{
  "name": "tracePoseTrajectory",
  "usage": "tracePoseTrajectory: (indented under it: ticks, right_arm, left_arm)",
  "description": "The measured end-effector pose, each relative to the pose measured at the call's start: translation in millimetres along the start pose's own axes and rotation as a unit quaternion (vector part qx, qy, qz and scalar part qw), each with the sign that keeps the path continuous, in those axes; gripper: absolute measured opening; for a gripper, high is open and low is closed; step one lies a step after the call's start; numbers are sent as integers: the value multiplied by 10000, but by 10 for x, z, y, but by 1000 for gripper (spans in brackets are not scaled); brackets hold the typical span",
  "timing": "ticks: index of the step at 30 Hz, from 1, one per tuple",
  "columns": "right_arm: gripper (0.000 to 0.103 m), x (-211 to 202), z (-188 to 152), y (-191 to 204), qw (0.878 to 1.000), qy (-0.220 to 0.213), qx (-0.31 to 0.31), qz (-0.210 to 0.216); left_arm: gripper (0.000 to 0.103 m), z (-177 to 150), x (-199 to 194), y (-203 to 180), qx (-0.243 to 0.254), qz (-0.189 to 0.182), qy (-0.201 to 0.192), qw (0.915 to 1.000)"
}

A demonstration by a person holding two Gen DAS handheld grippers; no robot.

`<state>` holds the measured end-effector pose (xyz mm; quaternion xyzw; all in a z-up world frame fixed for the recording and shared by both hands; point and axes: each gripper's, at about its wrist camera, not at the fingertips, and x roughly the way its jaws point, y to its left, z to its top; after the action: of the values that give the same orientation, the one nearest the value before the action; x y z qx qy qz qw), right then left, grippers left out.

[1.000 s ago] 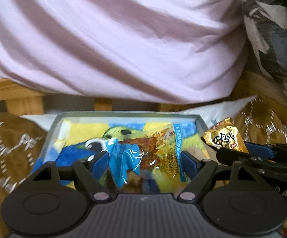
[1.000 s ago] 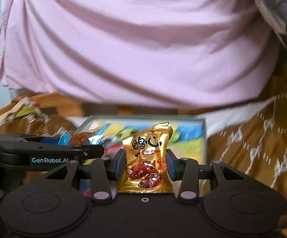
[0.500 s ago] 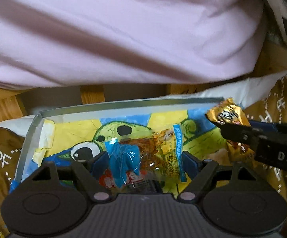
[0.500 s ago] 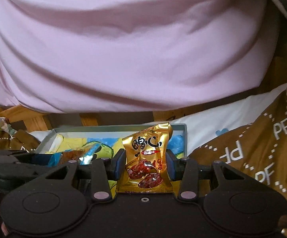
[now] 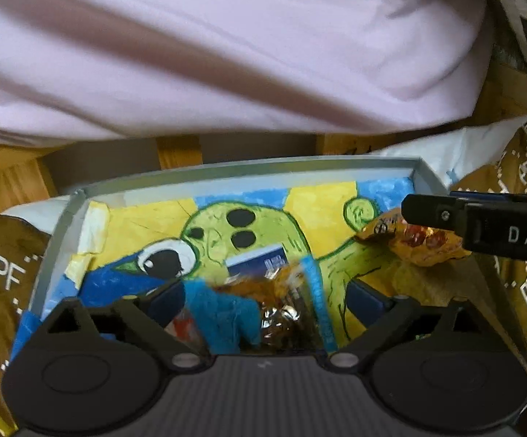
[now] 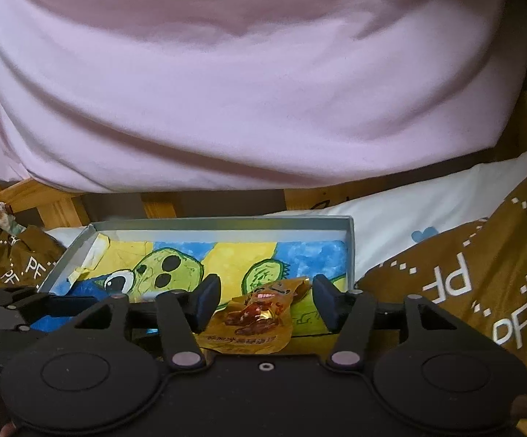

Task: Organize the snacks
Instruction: 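Lower both packs into the tray and open both tools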

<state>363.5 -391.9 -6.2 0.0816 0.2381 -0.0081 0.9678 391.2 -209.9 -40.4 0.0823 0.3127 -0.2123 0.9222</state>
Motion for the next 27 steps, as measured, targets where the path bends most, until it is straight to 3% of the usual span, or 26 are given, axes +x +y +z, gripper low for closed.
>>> tracePoseTrajectory:
  ticks: [4, 10, 17, 27]
  right_arm:
    - [80, -150, 63, 13, 9997, -210, -34, -80]
    - [94, -459, 96, 32, 9984, -503, -25, -246]
    - [102, -881, 41, 128, 9960, -821, -61, -351]
    - [102, -1592, -137, 473, 9908, -1278, -363, -249]
  left_arm:
    - [102, 34, -176, 52, -179, 64, -242, 9995]
    - [102, 35, -555, 168, -497, 284, -660, 9962]
    - [102, -59, -1052, 265, -728, 515, -955, 9914]
    - [103, -342, -1748, 325, -772, 629, -1231, 9874]
